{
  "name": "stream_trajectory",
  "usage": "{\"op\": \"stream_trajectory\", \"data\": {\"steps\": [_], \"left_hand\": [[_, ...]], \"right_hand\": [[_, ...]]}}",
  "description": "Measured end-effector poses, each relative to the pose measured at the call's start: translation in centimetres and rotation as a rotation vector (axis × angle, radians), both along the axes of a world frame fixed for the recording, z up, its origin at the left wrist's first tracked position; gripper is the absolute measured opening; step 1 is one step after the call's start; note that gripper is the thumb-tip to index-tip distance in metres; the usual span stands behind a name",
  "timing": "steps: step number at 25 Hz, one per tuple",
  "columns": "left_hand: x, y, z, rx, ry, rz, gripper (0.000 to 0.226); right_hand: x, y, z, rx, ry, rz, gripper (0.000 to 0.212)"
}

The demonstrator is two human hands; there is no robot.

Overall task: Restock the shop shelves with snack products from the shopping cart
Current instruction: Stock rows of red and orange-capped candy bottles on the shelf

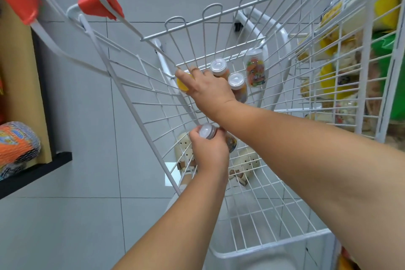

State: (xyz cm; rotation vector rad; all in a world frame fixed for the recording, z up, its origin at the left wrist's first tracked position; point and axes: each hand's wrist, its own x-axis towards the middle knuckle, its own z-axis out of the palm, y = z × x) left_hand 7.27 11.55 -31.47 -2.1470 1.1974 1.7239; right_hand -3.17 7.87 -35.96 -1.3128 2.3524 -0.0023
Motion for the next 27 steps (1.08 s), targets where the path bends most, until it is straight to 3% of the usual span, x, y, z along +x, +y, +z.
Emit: {"op": "stream_trajectory", "data": {"steps": [4, 8, 12, 15, 20, 24, 27], "left_hand": [[0.2, 0.1, 0.2, 0.004, 0.007, -0.043, 0.041], [0.5, 0.0, 1.3, 0.018, 0.015, -0.121, 0.042], [-0.3, -0.5, 6.5, 0.133, 0.052, -0.237, 0.034], [-1.7, -1.6, 12.8, 0.184, 0.250, -0.360, 0.036], [-4.4, -2.6, 26.6, 0.361, 0.635, -0.807, 0.047], [-5.8, 1.9, 38.4, 0.456, 0.717, -1.340, 0.038], [-5.0, 7.7, 45.6, 0.476, 0.774, -1.628, 0.034]], "right_hand": [[-0.7, -0.1, 0.9, 0.022, -0.135, -0.015, 0.063], [-0.6, 2.9, 5.0, -0.173, -0.234, -0.274, 0.046], [-0.6, 8.9, 15.2, -0.370, -0.278, -0.620, 0.047], [0.1, 13.3, 23.6, -0.512, -0.355, -0.888, 0.048], [2.9, 20.9, 37.1, -0.797, -0.561, -1.205, 0.048], [7.6, 26.4, 46.1, -0.994, -0.609, -1.359, 0.040], [12.4, 31.3, 51.6, -1.100, -0.583, -1.442, 0.041]]}}
